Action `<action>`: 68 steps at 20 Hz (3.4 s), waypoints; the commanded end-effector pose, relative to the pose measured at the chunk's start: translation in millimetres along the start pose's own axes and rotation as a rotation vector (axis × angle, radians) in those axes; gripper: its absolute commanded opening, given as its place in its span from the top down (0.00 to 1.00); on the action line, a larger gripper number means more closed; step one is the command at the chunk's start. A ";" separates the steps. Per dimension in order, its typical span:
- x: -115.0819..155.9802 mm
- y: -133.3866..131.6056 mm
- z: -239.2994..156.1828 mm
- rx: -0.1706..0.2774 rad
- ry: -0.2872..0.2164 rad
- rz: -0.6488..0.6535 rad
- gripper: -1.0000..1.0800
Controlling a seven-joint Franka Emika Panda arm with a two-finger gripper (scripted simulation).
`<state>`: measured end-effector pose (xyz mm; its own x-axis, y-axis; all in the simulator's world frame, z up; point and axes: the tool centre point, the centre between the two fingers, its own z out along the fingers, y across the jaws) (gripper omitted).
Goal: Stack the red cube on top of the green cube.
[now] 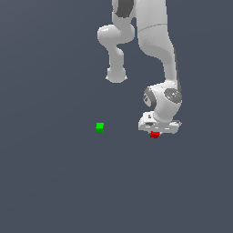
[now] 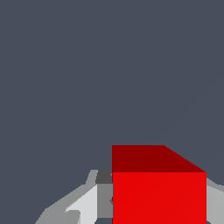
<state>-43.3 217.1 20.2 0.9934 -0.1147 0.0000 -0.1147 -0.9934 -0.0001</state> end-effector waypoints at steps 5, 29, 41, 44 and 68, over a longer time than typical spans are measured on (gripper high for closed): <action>-0.1 0.3 -4.7 0.000 0.000 0.000 1.00; -0.3 1.8 -97.9 0.000 0.001 0.000 1.00; -2.6 69.6 -85.9 0.000 0.001 0.001 1.00; -3.6 101.9 -80.2 0.000 0.001 0.001 1.00; -2.0 313.0 -42.1 0.000 0.000 0.000 1.00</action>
<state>-81.4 -89.5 62.8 0.9931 -0.1169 -0.0008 -0.1169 -0.9931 0.0006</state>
